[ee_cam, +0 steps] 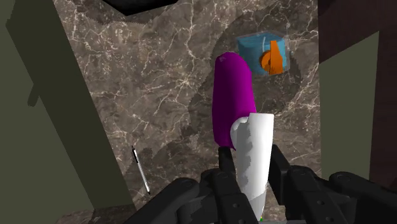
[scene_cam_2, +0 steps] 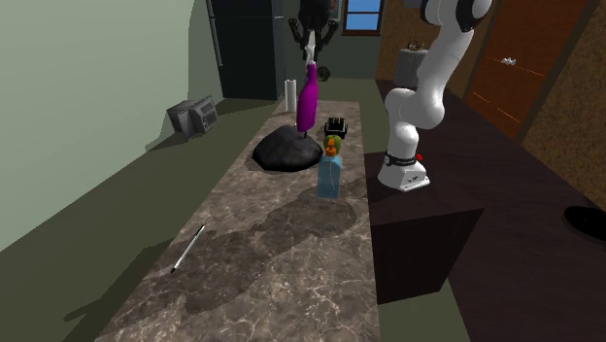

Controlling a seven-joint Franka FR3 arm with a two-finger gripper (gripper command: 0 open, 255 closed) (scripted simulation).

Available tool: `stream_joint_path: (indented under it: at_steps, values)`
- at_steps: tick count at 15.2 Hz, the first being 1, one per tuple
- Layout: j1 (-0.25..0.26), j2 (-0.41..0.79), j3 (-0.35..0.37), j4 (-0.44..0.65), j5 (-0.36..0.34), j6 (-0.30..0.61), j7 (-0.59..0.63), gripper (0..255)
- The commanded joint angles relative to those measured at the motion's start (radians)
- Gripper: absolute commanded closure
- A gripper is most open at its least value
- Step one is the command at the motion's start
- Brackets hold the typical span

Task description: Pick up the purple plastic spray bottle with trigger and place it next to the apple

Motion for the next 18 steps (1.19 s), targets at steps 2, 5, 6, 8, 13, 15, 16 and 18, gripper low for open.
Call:
stream_joint_path:
  at_steps: [2,5,6,8,13,15,16,18]
  values:
    - [-0.019,-0.048,-0.049,-0.009,-0.016,-0.045,-0.062,255]
    - [-0.034,-0.097,-0.092,-0.013,-0.036,-0.093,-0.114,255]
    - [-0.040,-0.111,-0.107,-0.012,-0.043,-0.110,-0.132,255]
    - [-0.050,-0.137,-0.137,-0.007,-0.059,-0.143,-0.169,255]
    - [-0.068,-0.184,-0.197,-0.004,-0.094,-0.195,-0.241,255]
    - [-0.071,-0.200,-0.196,-0.045,-0.096,-0.170,-0.242,255]
    - [-0.072,-0.208,-0.196,-0.065,-0.097,-0.158,-0.242,255]
    - [-0.074,-0.222,-0.196,-0.104,-0.100,-0.133,-0.243,255]
